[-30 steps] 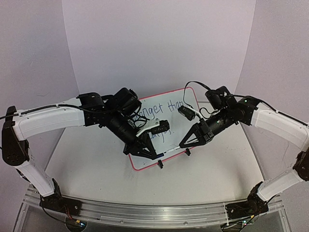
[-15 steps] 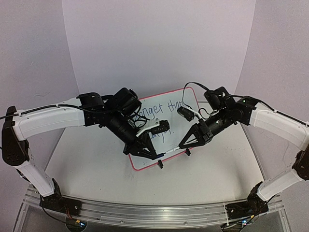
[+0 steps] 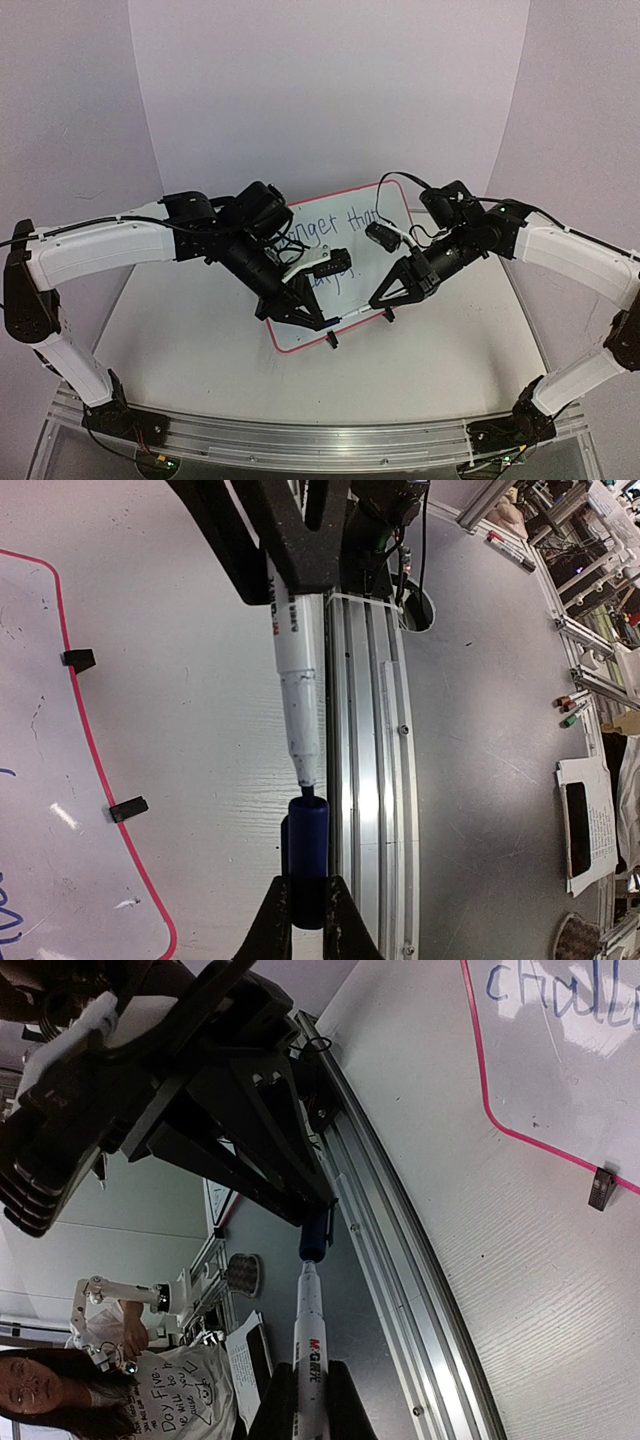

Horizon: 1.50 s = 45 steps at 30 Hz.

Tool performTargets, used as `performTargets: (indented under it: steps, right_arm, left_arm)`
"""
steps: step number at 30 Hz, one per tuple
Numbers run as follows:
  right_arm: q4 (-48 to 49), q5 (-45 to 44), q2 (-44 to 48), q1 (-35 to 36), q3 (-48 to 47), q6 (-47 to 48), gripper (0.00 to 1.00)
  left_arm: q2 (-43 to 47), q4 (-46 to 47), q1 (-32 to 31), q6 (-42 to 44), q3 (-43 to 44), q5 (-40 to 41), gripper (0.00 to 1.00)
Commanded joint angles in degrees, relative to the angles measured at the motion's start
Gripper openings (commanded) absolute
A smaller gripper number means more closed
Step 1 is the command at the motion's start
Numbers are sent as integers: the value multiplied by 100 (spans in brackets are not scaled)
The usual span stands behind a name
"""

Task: Write a sentence on the whiteboard
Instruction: Insert the pen cap into the whiteboard marker.

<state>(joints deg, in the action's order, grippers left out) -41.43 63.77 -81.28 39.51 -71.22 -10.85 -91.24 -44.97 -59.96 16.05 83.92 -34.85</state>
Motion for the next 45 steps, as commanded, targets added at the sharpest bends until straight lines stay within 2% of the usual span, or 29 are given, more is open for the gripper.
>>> performTargets:
  steps: [1,22,38,45]
  right_arm:
    - [25,48,-49,-11,30,114,0]
    - [92,281,-363,152,-102,230,0]
    - [938,393,-464,208,69,-192,0]
    - [1272,424,-479,215,224,-391,0]
  left_arm:
    - [133,115,-24,-22,81,-127,0]
    - [39,261,-20,-73,158,-221,0]
    - [-39,545,-24,-167,159,-296,0]
    - [-29,1024,-24,-329,94,-252,0]
